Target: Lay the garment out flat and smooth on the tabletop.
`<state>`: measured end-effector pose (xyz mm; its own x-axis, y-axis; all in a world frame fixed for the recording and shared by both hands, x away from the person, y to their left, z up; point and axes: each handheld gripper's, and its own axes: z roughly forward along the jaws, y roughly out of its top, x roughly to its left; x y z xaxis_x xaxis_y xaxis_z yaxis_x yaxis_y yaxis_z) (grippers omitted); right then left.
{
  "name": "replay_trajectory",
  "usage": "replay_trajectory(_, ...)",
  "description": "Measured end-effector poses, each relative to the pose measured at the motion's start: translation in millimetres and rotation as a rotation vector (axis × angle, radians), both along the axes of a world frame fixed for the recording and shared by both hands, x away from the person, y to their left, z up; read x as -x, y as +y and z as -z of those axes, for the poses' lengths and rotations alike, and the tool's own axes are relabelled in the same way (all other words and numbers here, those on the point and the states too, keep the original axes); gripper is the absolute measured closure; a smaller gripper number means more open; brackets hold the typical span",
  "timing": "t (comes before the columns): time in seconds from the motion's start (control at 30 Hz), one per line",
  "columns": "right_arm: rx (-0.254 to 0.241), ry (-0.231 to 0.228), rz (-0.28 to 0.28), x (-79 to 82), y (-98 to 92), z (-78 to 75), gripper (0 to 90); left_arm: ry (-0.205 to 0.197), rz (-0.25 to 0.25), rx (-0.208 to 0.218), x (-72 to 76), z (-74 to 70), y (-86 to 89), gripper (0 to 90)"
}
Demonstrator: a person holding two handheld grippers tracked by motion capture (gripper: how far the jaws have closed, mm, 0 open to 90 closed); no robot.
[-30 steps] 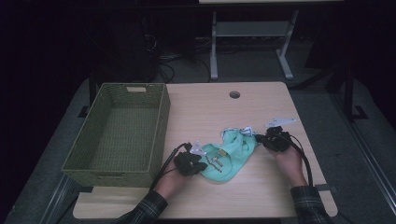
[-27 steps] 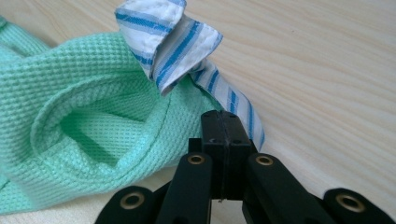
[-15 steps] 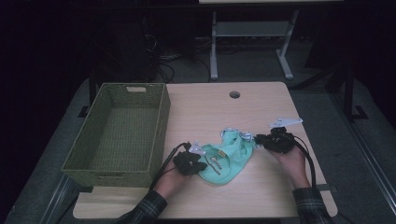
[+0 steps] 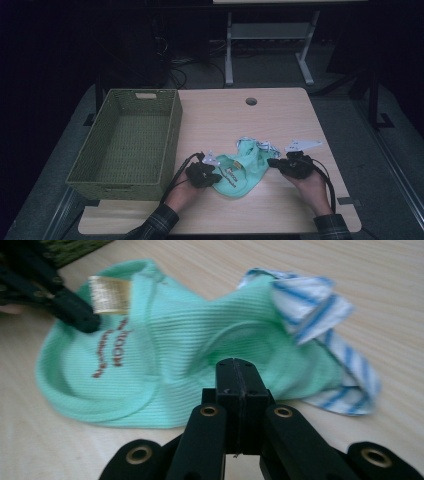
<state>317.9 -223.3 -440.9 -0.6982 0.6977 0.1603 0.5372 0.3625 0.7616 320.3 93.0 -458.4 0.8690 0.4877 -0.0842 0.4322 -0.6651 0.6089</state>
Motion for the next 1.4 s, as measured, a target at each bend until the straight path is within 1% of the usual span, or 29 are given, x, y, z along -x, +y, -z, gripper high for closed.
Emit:
replay_trajectory(0.03,-0.001,0.015,-0.007,2.7,2.4,0.8,90.0,0.0,0.0,0.0,0.0,0.0,0.0,89.6)
replay_trajectory(0.07,0.002,0.009,-0.015,4.7,4.9,2.5,90.0,0.0,0.0,-0.001,0.1,-0.1,-0.1,89.6)
replay_trajectory(0.17,-0.008,0.024,-0.037,10.1,12.7,3.8,90.0,-0.001,0.001,-0.001,0.0,-0.1,-0.1,89.6)
replay_trajectory(0.23,0.0,0.012,-0.06,12.2,18.7,5.6,90.0,0.0,0.0,-0.001,0.0,-0.1,-0.1,89.6)
replay_trajectory(0.37,0.007,0.021,-0.089,14.8,31.2,10.8,90.0,0.0,0.0,0.0,0.0,0.0,0.0,89.6)
replay_trajectory(0.4,0.008,0.034,-0.09,15.7,34.3,11.6,90.0,0.001,0.0,0.0,0.0,0.0,0.0,89.6)
replay_trajectory(0.47,0.01,0.029,-0.106,15.8,38.8,14.5,90.0,0.001,0.0,0.0,-0.1,-0.1,0.0,89.6)
replay_trajectory(0.53,0.018,0.037,-0.112,17.0,42.9,17.4,90.0,0.003,0.001,-0.003,-0.6,-0.4,0.3,89.6)
replay_trajectory(0.63,0.051,0.054,-0.119,16.5,47.7,23.4,90.0,0.016,-0.009,0.001,-1.6,-0.5,0.4,89.5)
replay_trajectory(0.67,0.064,0.059,-0.12,16.2,48.7,24.4,90.0,0.016,-0.009,0.0,-2.0,-0.6,0.4,89.5)
replay_trajectory(0.7,0.074,0.055,-0.122,15.8,49.4,25.8,90.0,0.018,-0.009,0.0,-2.2,-0.7,0.2,89.5)
replay_trajectory(0.8,0.099,0.068,-0.122,15.2,50.8,28.7,90.0,0.018,-0.015,0.001,-4.1,-2.7,0.1,86.3)
replay_trajectory(0.83,0.093,0.067,-0.123,14.9,50.6,29.0,90.0,0.015,-0.014,0.0,-5.2,-4.4,0.2,84.9)
replay_trajectory(0.87,0.096,0.066,-0.125,14.6,50.4,28.8,90.0,0.008,-0.018,0.007,-6.4,-6.1,0.3,83.3)
replay_trajectory(1.0,0.104,0.066,-0.129,14.6,50.0,28.4,90.0,0.0,-0.037,0.037,-11.2,-14.8,1.5,79.2)
replay_trajectory(1.03,0.106,0.066,-0.129,14.7,50.2,28.3,90.0,-0.003,-0.03,0.033,-13.2,-17.2,2.6,78.4)
replay_trajectory(1.07,0.106,0.066,-0.13,14.7,50.1,28.3,90.0,-0.006,-0.037,0.043,-14.3,-18.7,2.5,77.3)
replay_trajectory(1.13,0.107,0.068,-0.135,14.8,49.9,28.1,90.0,-0.006,-0.038,0.046,-17.3,-22.1,3.3,75.4)
replay_trajectory(1.17,0.107,0.07,-0.137,15.2,49.6,28.0,90.0,-0.008,-0.046,0.062,-18.1,-22.8,2.4,74.5)
replay_trajectory(1.2,0.107,0.068,-0.143,15.5,48.9,28.1,90.0,-0.012,-0.035,0.05,-19.6,-24.7,2.7,73.6)
replay_trajectory(1.23,0.107,0.071,-0.149,16.2,48.3,27.9,90.0,-0.012,-0.042,0.061,-19.9,-25.6,1.5,72.7)
replay_trajectory(1.3,0.109,0.069,-0.159,17.5,46.6,28.0,90.0,-0.016,-0.029,0.054,-22.0,-28.1,0.2,71.9)
replay_trajectory(1.33,0.109,0.075,-0.158,18.8,46.1,27.6,90.0,-0.022,-0.033,0.059,-22.9,-29.2,-1.0,71.6)
replay_trajectory(1.4,0.109,0.07,-0.164,20.9,44.2,27.8,90.0,-0.023,-0.033,0.065,-25.5,-31.6,-3.3,70.8)
